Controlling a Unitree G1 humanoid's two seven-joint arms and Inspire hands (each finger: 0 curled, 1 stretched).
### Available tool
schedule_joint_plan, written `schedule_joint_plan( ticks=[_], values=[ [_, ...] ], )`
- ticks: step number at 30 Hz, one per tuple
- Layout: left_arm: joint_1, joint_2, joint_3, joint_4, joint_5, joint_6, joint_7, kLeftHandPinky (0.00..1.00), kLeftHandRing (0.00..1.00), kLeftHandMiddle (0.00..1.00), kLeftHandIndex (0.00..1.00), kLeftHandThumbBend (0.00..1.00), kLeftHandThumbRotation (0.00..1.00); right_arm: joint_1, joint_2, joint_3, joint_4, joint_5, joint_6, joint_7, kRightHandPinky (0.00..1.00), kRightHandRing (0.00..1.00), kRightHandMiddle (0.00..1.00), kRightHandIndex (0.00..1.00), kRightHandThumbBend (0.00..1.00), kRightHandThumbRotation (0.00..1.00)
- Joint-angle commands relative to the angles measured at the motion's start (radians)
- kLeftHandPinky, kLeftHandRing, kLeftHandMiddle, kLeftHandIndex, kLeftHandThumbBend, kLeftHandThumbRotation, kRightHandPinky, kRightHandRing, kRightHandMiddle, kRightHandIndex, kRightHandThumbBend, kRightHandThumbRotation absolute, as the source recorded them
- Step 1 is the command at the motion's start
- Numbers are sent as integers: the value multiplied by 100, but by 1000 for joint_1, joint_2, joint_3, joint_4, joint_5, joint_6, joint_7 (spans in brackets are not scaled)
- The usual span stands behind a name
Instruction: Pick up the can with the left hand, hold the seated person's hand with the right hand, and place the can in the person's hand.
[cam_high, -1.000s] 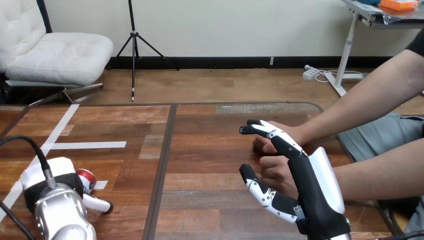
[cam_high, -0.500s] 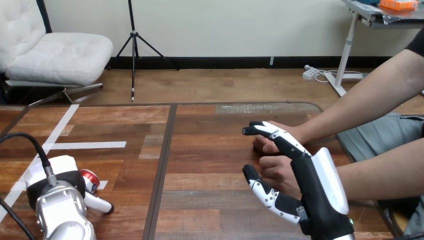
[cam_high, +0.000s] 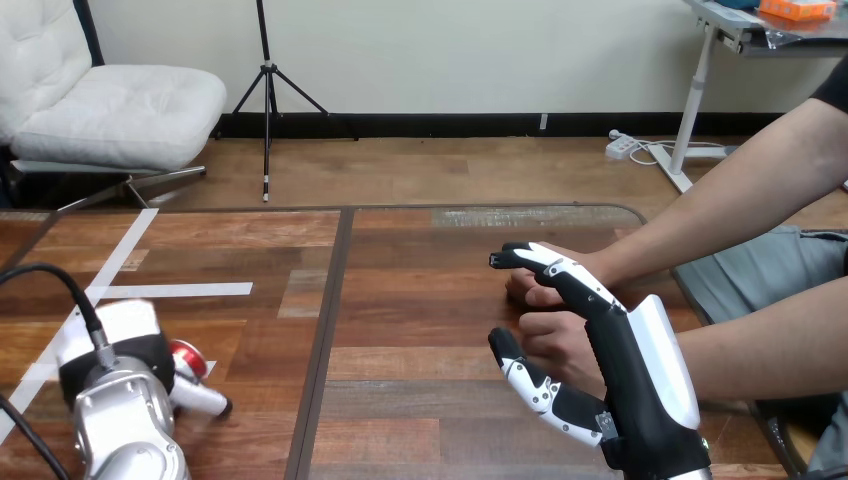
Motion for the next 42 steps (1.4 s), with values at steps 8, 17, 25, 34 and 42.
schedule_joint_plan(
  ticks=[8,17,25,34,42],
  values=[
    [-15,-49,87,39,-88,-88,321,40,48,56,66,78,6,-26,-15,-24,-54,-4,5,-9,78,83,82,74,38,3],
    [-17,-62,113,67,-163,-118,412,40,48,55,58,79,1,-23,-16,-27,-58,-1,5,-10,79,84,82,74,39,5],
    [-12,-67,130,67,-215,-144,470,40,48,55,57,79,0,-25,-15,-31,-61,-8,5,-11,80,84,82,74,39,5],
    [-2,-65,142,66,-255,-181,529,40,47,54,56,80,0,-26,-16,-32,-60,0,3,-6,80,84,82,74,40,5],
    [2,-63,147,61,-276,-189,547,40,48,54,56,80,0,-27,-17,-32,-57,-4,-4,-11,80,84,82,74,40,5]
  ],
)
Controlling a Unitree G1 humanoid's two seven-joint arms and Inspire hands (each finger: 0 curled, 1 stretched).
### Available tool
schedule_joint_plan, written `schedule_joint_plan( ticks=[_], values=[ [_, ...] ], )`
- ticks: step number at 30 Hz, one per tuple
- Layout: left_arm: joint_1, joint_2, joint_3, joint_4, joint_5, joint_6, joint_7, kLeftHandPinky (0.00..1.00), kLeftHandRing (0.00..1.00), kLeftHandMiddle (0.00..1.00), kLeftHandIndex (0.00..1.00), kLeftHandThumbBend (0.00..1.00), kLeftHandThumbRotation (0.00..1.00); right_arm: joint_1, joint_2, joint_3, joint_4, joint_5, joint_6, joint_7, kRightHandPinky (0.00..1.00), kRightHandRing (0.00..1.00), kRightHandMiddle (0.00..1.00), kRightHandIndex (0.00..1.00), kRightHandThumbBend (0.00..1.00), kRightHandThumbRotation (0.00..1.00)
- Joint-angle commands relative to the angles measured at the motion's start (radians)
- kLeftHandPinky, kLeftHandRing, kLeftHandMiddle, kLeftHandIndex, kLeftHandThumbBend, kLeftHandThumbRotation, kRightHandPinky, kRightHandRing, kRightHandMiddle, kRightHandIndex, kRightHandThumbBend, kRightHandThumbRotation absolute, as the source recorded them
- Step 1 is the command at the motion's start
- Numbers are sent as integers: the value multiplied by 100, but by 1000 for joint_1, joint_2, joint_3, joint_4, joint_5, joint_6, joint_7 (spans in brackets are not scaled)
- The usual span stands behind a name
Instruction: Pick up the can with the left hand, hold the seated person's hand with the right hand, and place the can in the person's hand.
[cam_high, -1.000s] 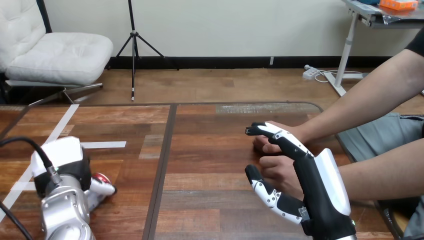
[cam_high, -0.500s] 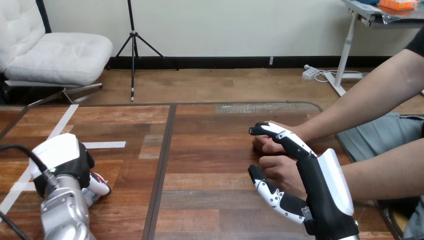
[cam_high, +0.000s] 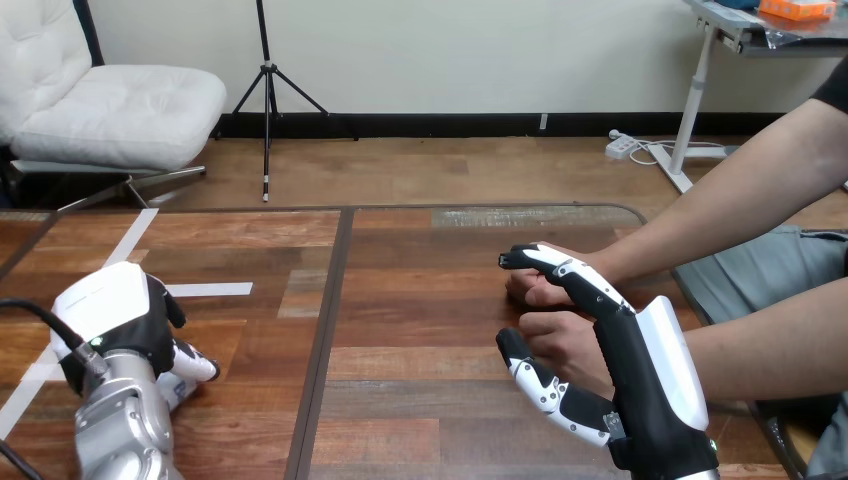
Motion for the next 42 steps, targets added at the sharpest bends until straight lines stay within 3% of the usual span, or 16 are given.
schedule_joint_plan(
  ticks=[1,34,42],
  values=[
    [-28,4,19,-6,-5,-20,33,40,48,54,56,80,0,-35,-14,-17,-51,-3,-12,-12,80,84,82,74,40,5],
    [-12,5,22,-8,-24,-53,58,41,48,54,55,82,0,-28,-14,-20,-68,17,3,10,85,86,82,75,42,5],
    [-12,11,17,-12,-21,-52,43,41,48,54,56,81,0,-27,-12,-19,-72,17,6,12,84,85,82,75,42,4]
  ],
)
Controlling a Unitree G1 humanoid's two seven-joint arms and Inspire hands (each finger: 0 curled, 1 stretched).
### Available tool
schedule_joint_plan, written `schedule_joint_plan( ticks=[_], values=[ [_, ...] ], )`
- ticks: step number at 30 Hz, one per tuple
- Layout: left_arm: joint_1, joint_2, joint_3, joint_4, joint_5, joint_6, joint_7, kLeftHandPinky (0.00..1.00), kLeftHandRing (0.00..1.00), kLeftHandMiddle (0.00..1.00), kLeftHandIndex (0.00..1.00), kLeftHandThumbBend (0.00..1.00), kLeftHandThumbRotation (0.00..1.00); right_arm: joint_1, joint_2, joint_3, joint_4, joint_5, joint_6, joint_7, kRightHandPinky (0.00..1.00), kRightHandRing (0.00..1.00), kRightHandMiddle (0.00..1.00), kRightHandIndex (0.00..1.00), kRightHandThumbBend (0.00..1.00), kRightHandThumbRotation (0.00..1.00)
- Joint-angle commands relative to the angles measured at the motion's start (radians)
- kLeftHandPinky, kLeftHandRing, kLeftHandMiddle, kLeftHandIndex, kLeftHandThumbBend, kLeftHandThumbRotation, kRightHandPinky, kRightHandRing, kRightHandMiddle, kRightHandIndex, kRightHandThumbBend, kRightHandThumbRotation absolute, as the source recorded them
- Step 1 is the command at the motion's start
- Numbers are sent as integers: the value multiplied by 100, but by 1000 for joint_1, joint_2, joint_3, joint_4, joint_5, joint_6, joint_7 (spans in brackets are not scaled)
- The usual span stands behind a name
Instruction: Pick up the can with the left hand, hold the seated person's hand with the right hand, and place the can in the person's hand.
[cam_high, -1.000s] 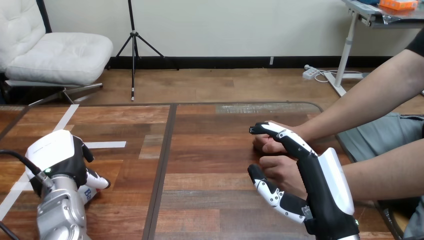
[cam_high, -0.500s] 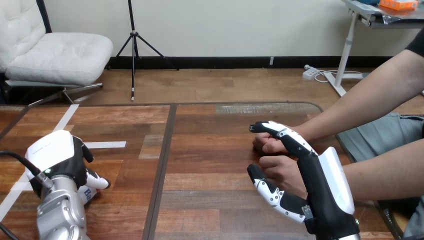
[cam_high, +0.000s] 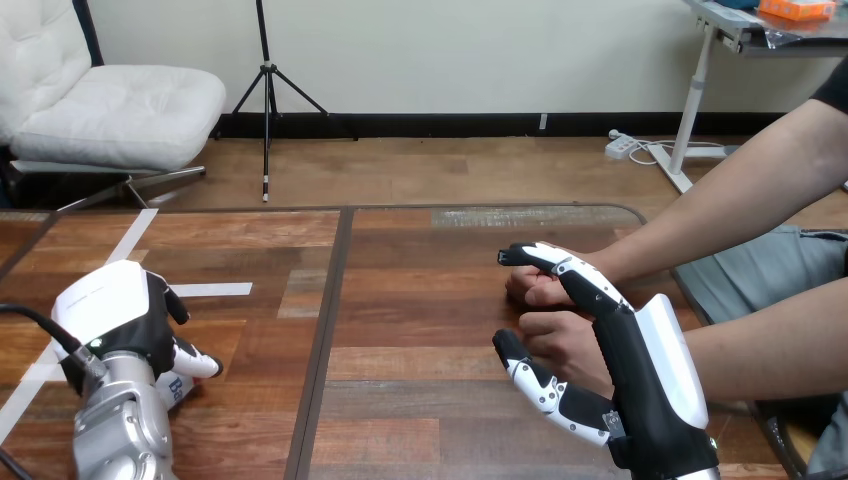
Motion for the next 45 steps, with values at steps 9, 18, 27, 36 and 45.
schedule_joint_plan(
  ticks=[9,18,27,36,45],
  values=[
    [-57,47,-73,6,91,67,-117,40,46,53,59,82,0,-29,-13,-19,-62,13,4,3,84,85,82,75,43,4],
    [-102,89,-162,34,195,141,-332,37,45,54,72,82,4,-30,-16,-20,-60,8,3,1,84,85,82,75,43,4],
    [-125,107,-195,47,228,165,-447,53,62,68,80,80,8,-27,-16,-21,-65,11,10,5,83,85,82,74,43,4],
    [-122,112,-189,37,222,159,-475,58,66,72,81,80,8,-28,-19,-21,-65,12,9,3,82,84,82,74,43,3],
    [-122,109,-183,33,214,165,-486,54,62,69,82,80,9,-30,-23,-20,-69,16,14,5,82,85,82,74,42,4]
  ],
)
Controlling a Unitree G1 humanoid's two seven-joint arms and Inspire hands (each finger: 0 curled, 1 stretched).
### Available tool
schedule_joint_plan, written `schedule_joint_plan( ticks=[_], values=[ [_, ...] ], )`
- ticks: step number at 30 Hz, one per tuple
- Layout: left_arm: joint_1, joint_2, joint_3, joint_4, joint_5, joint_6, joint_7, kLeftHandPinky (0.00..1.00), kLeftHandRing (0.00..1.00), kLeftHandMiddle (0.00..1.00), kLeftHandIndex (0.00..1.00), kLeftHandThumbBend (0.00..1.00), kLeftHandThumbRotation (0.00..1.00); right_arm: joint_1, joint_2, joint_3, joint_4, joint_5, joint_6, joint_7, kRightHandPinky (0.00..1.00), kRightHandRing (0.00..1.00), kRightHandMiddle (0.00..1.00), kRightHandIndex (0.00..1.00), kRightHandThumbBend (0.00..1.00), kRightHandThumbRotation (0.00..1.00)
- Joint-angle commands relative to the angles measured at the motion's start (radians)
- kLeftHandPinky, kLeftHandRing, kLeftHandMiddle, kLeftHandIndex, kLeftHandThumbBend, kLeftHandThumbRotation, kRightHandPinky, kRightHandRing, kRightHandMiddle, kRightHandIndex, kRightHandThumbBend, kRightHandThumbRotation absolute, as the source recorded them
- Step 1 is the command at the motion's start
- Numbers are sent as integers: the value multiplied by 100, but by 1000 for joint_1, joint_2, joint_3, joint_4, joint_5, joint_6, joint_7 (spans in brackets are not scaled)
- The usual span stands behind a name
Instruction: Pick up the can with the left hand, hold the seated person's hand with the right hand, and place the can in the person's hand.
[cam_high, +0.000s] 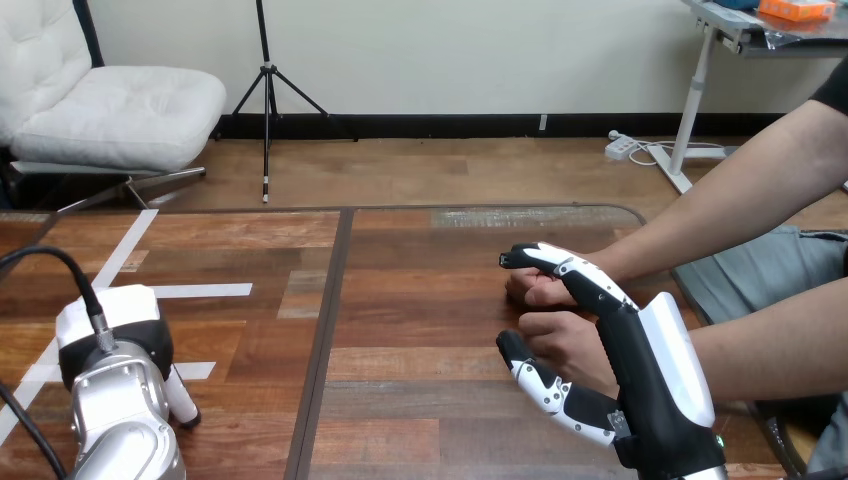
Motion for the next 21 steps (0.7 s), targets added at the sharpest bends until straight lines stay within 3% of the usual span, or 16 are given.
schedule_joint_plan(
  ticks=[1,7,18,21],
  values=[
    [-15,7,-5,9,-1,3,-9,54,62,68,82,80,9,-33,-1,-16,-52,15,6,-2,83,85,82,74,42,4],
    [-23,5,-11,22,4,9,-15,46,53,61,81,80,10,-34,-5,-14,-54,21,4,-1,83,85,82,74,42,5],
    [-33,2,-19,40,8,16,-20,41,48,57,77,77,5,-38,-11,-13,-43,46,-15,2,84,85,82,74,43,2],
    [-26,-3,-7,39,-2,7,8,39,46,55,74,76,2,-37,-12,-14,-45,51,-12,6,85,86,83,75,43,1]
  ],
)
